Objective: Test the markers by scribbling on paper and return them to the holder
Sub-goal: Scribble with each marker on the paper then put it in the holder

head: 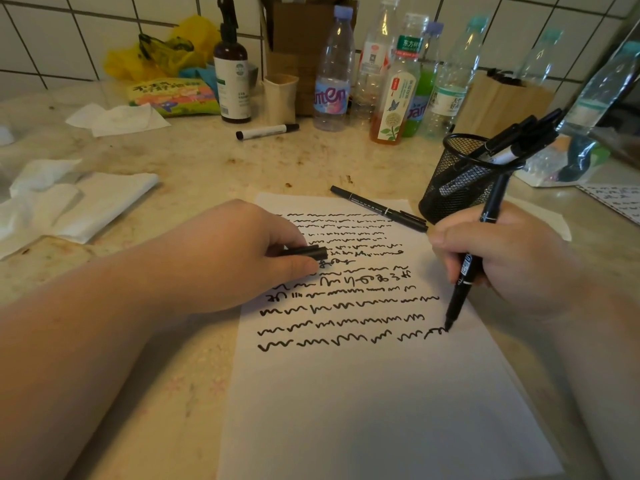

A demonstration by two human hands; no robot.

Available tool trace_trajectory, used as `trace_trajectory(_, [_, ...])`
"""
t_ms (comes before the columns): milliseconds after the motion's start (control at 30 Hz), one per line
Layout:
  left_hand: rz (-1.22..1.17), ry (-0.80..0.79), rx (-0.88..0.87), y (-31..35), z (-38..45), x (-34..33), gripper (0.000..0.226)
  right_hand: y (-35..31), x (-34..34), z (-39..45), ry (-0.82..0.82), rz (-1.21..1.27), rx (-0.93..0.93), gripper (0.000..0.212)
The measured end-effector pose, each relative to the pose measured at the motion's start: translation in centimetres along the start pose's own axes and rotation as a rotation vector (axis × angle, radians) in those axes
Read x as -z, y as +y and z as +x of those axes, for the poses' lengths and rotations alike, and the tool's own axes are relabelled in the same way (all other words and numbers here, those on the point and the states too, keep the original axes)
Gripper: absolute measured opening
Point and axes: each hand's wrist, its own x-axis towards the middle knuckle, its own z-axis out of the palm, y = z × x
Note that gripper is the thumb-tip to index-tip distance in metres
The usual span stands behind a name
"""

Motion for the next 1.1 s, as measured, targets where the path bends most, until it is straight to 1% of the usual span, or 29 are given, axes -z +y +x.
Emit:
trace_trajectory(100, [-0.018,0.016,0.002,0.0,-0.1,0.0,0.026,0.1,0.2,0.1,0.091,0.04,0.041,0.045])
trace_trajectory(167, [-0.04,0.027,0.004,0.1,-0.1,0.0,0.025,-0.2,0.0,0.2,0.117,0.106,0.071,0.044])
trace_trajectory(233, [-0.052,0.041,-0.009,0.1,-0.2,0.0,0.024,-0.4,-0.3,0.3,0.126,0.226,0.082,0.034])
trace_trajectory(300, [-0.051,0.052,-0.021,0.1,-0.2,0.0,0.023,-0.4,-0.7,0.3,0.089,0.352,0.106,0.021])
trace_trajectory(333, [-0.051,0.054,-0.02,0.2,-0.2,0.0,0.022,-0.2,-0.9,0.3,0.057,0.388,0.126,0.02])
trace_trajectory(400, [-0.053,0.051,-0.02,0.2,-0.2,0.0,0.021,-0.1,-1.0,0.3,0.01,0.441,0.141,0.027])
trace_trajectory(500, [-0.051,0.054,-0.042,0.2,-0.2,0.0,0.024,0.0,-1.0,0.3,0.006,0.508,0.11,0.032])
trace_trajectory(633, [-0.075,0.062,-0.051,0.3,-0.2,0.0,0.023,-0.1,-1.3,0.3,0.001,0.503,0.085,0.032])
trace_trajectory(733, [-0.101,0.075,-0.061,0.5,-0.3,0.1,0.021,-0.3,-1.4,0.2,-0.009,0.453,0.078,0.02])
trace_trajectory(833, [-0.133,0.064,-0.061,0.7,-0.3,0.2,0.019,-0.5,-1.6,0.1,-0.004,0.401,0.065,0.018])
trace_trajectory(933, [-0.164,0.05,-0.07,0.8,-0.1,0.1,0.013,-0.7,-2.2,0.1,-0.012,0.365,0.066,0.02])
trace_trajectory(1000, [-0.142,0.056,-0.086,0.7,0.0,0.2,0.009,-0.9,-2.6,0.1,-0.02,0.324,0.077,0.021])
trace_trajectory(1100, [-0.142,0.066,-0.101,0.6,-0.1,0.4,0.014,-0.9,-2.9,0.0,-0.023,0.327,0.094,0.024])
